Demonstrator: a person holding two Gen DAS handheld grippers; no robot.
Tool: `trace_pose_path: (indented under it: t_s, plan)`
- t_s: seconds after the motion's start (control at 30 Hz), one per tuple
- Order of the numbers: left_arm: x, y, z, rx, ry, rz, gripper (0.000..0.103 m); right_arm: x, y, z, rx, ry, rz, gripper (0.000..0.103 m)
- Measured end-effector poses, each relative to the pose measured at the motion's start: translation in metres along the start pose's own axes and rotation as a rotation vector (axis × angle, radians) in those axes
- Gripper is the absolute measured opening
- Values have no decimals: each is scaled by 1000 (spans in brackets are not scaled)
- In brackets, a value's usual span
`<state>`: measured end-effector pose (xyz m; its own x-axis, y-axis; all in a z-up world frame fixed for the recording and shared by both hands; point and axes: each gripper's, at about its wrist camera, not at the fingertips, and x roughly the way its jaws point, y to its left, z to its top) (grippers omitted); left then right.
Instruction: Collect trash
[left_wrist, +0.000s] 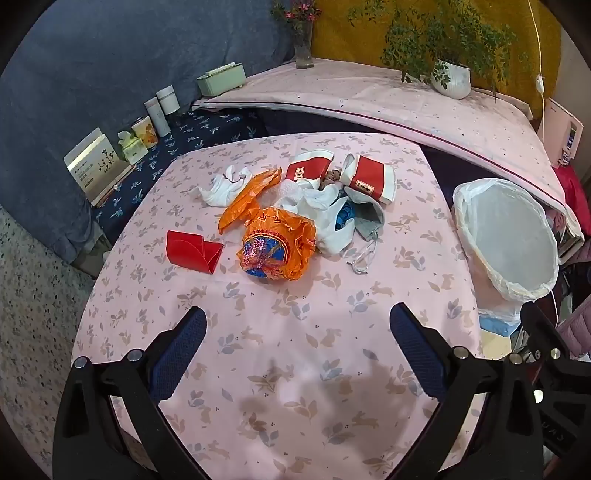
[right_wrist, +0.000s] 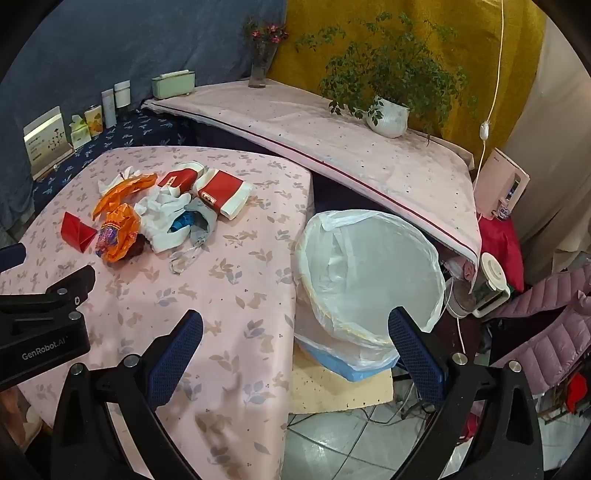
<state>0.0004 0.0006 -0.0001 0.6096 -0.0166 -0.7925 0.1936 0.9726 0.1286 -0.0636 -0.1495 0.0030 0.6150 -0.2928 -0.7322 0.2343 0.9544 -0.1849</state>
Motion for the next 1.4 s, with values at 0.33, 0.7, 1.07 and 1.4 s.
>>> trace_pose_path:
  t_s: [0.33, 0.7, 1.07, 1.4]
  plan:
    - [-5, -4, 2, 8, -9, 11, 95, -3, 0, 0, 0, -7, -2, 96]
    - [-5, -3, 2, 12, -9, 7, 95, -5, -1, 4, 1, -9, -7, 96]
    - [-6, -4, 3, 14, -9, 7, 95, -7, -5, 2, 0, -9, -11, 96]
    - [-6, -6, 2, 15, -4, 3, 95, -7, -6, 3, 0, -7, -22, 96]
